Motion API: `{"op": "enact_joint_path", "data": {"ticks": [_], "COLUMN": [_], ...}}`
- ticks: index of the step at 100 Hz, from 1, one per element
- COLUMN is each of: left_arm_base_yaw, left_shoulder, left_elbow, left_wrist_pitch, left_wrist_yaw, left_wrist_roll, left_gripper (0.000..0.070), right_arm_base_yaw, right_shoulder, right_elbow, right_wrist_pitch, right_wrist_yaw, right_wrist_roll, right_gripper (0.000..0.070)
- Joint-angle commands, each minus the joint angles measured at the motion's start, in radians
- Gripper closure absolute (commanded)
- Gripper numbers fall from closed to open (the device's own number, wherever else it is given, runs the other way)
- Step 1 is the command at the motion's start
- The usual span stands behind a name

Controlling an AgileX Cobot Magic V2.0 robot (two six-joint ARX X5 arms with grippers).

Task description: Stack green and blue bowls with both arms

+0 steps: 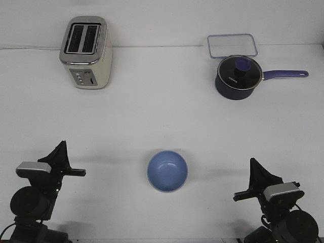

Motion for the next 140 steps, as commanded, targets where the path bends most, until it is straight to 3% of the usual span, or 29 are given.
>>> {"op": "enact_joint_path", "data": {"ticks": [1, 85, 94, 112, 122, 140], "left_arm_base_yaw": [0.004, 0.004, 0.029, 0.117, 0.143, 0.165], "left_shoulder": [-0.008, -0.028, -0.048, -0.183, -0.272, -0.346], "left_elbow": [-0.001, 0.000, -0.019, -0.197, -0.287, -0.385], "left_wrist_pitch": [0.010, 0.020, 0.031, 0.106, 0.103, 0.115], "left_wrist_yaw": [-0.004, -0.003, -0.003, 0.142, 0.153, 0.189], "left_wrist_roll": [0.010, 0.003, 0.042, 0.065, 0.014, -0.010], "left_gripper": [0.0688, 0.0686, 0.0686, 0.0686, 0.0686, 0.0686], "right_arm_base_yaw": [0.005, 0.005, 0.005, 0.005, 0.005, 0.005], "right_shoulder": [0.008, 0.013, 0.013, 0.013, 0.013, 0.013], "right_elbow": [-0.002, -0.002, -0.002, -0.002, -0.002, -0.002], "right_wrist_pitch": [0.008, 0.009, 0.009, 0.009, 0.009, 0.009], "right_wrist_yaw": [0.004, -0.002, -0.002, -0.002, -0.002, -0.002], "right_wrist_roll": [-0.015, -0.008, -0.008, -0.008, -0.008, -0.008], "right_gripper": [0.0700, 0.0700, 0.0700, 0.0700, 0.0700, 0.0700]}}
